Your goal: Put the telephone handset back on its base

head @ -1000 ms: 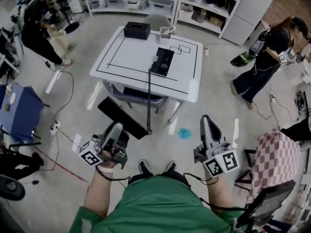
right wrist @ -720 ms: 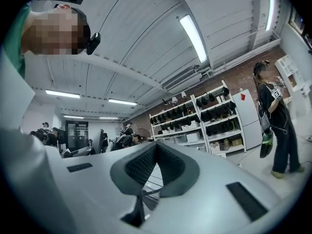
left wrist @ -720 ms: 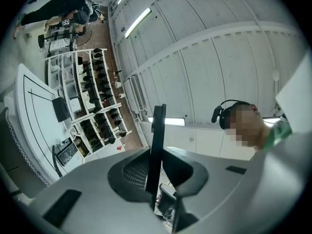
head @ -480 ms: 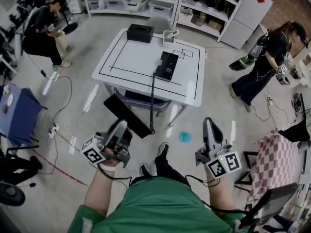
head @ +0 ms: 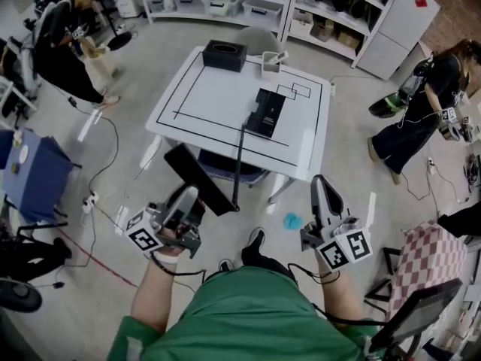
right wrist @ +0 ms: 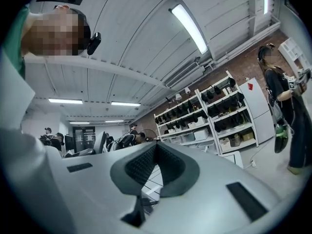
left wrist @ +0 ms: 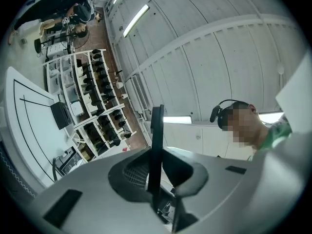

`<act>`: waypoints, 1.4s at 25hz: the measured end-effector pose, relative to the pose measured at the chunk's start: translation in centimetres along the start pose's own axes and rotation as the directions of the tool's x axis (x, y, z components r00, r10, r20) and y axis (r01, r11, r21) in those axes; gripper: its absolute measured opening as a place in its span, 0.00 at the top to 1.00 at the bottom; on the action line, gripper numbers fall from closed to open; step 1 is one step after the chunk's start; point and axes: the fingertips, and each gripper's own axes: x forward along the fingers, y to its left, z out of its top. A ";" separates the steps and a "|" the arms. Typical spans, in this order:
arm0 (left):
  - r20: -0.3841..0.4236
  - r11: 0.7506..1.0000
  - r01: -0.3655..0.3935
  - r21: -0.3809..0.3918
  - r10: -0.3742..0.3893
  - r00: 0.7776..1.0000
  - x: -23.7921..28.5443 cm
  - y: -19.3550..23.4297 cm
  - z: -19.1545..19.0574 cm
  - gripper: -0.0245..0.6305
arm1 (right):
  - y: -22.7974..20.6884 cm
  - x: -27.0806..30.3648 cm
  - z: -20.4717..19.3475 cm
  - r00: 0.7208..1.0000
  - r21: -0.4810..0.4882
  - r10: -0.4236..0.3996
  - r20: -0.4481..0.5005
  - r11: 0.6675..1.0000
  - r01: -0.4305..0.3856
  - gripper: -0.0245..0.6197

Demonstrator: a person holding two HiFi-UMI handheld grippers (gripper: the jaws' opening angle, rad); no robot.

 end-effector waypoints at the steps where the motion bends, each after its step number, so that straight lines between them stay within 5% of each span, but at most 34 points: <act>1: -0.002 1.000 -0.005 0.005 0.005 1.000 0.5 0.6 0.0 0.84 | -0.8 0.6 0.1 1.000 0.005 0.003 -0.001 1.000 -0.003 0.94; 15: -0.065 0.998 -0.070 0.006 0.070 0.995 9.5 9.2 0.2 0.84 | -10.7 5.9 1.5 1.000 0.061 0.028 0.007 0.998 -0.028 0.94; 25: -0.218 0.995 -0.083 -0.055 0.069 0.974 12.4 18.4 1.2 0.84 | -14.7 7.3 -0.4 0.996 0.091 -0.086 -0.035 0.992 0.089 0.94; 30: -0.317 0.992 -0.020 -0.125 -0.021 0.948 13.5 21.9 2.6 0.84 | -15.3 9.6 -0.8 0.983 0.090 -0.181 -0.022 0.979 0.183 0.94; 35: -0.446 0.984 0.003 -0.178 -0.084 0.891 14.5 25.8 3.2 0.84 | -13.4 12.2 -1.4 0.961 0.099 -0.277 -0.020 0.956 0.278 0.94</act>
